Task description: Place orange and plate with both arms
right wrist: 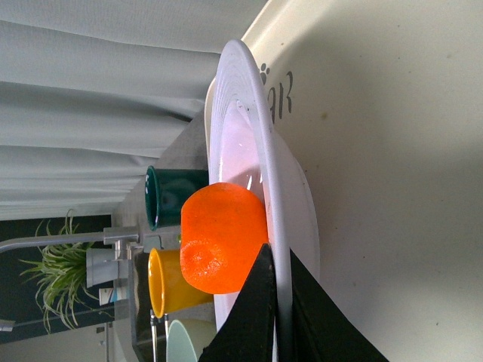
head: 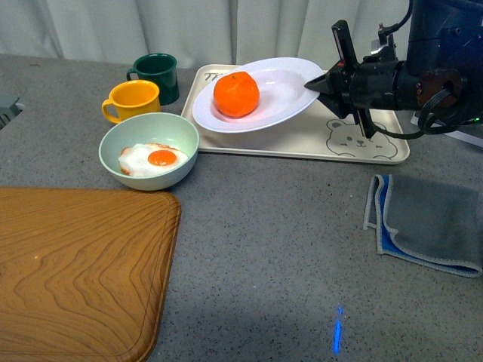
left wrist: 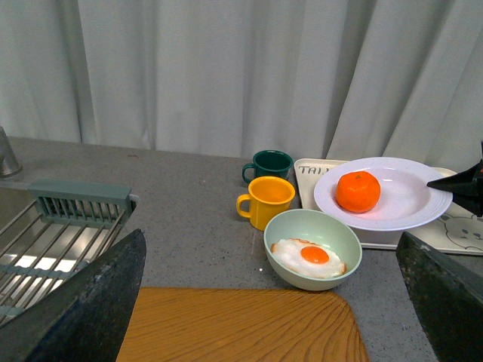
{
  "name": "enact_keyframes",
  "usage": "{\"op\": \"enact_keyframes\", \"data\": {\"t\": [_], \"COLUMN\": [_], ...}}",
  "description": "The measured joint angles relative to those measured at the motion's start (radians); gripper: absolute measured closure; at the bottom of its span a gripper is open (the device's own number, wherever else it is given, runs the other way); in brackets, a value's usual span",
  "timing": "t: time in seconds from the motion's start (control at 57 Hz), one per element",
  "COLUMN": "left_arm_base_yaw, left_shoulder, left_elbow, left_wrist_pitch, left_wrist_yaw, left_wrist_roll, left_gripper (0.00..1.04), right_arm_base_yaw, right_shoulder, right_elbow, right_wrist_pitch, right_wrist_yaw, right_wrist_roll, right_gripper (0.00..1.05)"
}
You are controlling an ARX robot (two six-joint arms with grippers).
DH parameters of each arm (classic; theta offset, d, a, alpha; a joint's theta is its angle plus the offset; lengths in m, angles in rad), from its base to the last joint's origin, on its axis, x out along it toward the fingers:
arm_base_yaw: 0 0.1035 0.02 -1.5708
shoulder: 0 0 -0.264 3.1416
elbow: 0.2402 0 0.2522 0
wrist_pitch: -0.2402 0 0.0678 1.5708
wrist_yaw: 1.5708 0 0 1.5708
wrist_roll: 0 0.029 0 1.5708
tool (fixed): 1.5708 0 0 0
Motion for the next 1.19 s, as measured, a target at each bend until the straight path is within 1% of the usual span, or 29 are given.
{"op": "enact_keyframes", "data": {"t": [0.123,0.14,0.263,0.421,0.456,0.509,0.632,0.649,0.667,0.684,0.719,0.754,0.772,0.789,0.807,0.842,0.895,0.947,1.053,1.123,1.193], "left_arm_base_yaw": [0.0,0.0,0.0,0.0,0.0,0.0,0.0,0.0,0.0,0.0,0.0,0.0,0.0,0.0,0.0,0.0,0.0,0.0,0.0,0.0,0.0], "left_shoulder": [0.0,0.0,0.0,0.0,0.0,0.0,0.0,0.0,0.0,0.0,0.0,0.0,0.0,0.0,0.0,0.0,0.0,0.0,0.0,0.0,0.0], "left_elbow": [0.0,0.0,0.0,0.0,0.0,0.0,0.0,0.0,0.0,0.0,0.0,0.0,0.0,0.0,0.0,0.0,0.0,0.0,0.0,0.0,0.0], "left_wrist_pitch": [0.0,0.0,0.0,0.0,0.0,0.0,0.0,0.0,0.0,0.0,0.0,0.0,0.0,0.0,0.0,0.0,0.0,0.0,0.0,0.0,0.0], "left_wrist_yaw": [0.0,0.0,0.0,0.0,0.0,0.0,0.0,0.0,0.0,0.0,0.0,0.0,0.0,0.001,0.001,0.0,0.0,0.0,0.0,0.0,0.0], "left_wrist_roll": [0.0,0.0,0.0,0.0,0.0,0.0,0.0,0.0,0.0,0.0,0.0,0.0,0.0,0.0,0.0,0.0,0.0,0.0,0.0,0.0,0.0], "left_gripper": [0.07,0.07,0.07,0.07,0.07,0.07,0.07,0.07,0.07,0.07,0.07,0.07,0.07,0.07,0.07,0.07,0.07,0.07,0.07,0.07,0.07], "right_arm_base_yaw": [0.0,0.0,-0.004,-0.014,-0.018,-0.021,-0.04,-0.042,-0.043,-0.044,-0.04,-0.035,-0.035,-0.034,-0.034,-0.036,-0.04,-0.05,-0.062,-0.071,-0.077], "right_shoulder": [0.001,0.001,-0.008,-0.048,-0.071,-0.1,-0.242,-0.262,-0.28,-0.288,-0.304,-0.322,-0.327,-0.337,-0.343,-0.372,-0.409,-0.478,-0.584,-0.67,-0.718], "right_elbow": [0.004,0.004,-0.026,-0.099,-0.122,-0.148,-0.266,-0.284,-0.305,-0.316,-0.364,-0.443,-0.464,-0.506,-0.527,-0.611,-0.686,-0.779,-0.892,-1.003,-1.064], "right_wrist_pitch": [-0.025,-0.027,-0.049,-0.071,-0.077,-0.08,-0.084,-0.076,-0.066,-0.058,0.039,0.235,0.281,0.368,0.407,0.544,0.644,0.726,0.76,0.766,0.766], "right_wrist_yaw": [0.01,0.014,0.043,0.072,0.086,0.098,0.153,0.16,0.17,0.182,0.271,0.429,0.468,0.531,0.556,0.629,0.657,0.657,0.652,0.64,0.635], "right_wrist_roll": [-0.03,-0.037,-0.117,-0.212,-0.25,-0.288,-0.424,-0.437,-0.459,-0.465,-0.525,-0.644,-0.672,-0.712,-0.751,-0.832,-0.907,-0.963,-1.009,-1.027,-1.033], "right_gripper": [1.04,1.02,0.76,0.53,0.46,0.39,0.1,0.08,0.07,0.08,0.12,0.19,0.21,0.24,0.26,0.33,0.4,0.51,0.67,0.85,0.96]}}
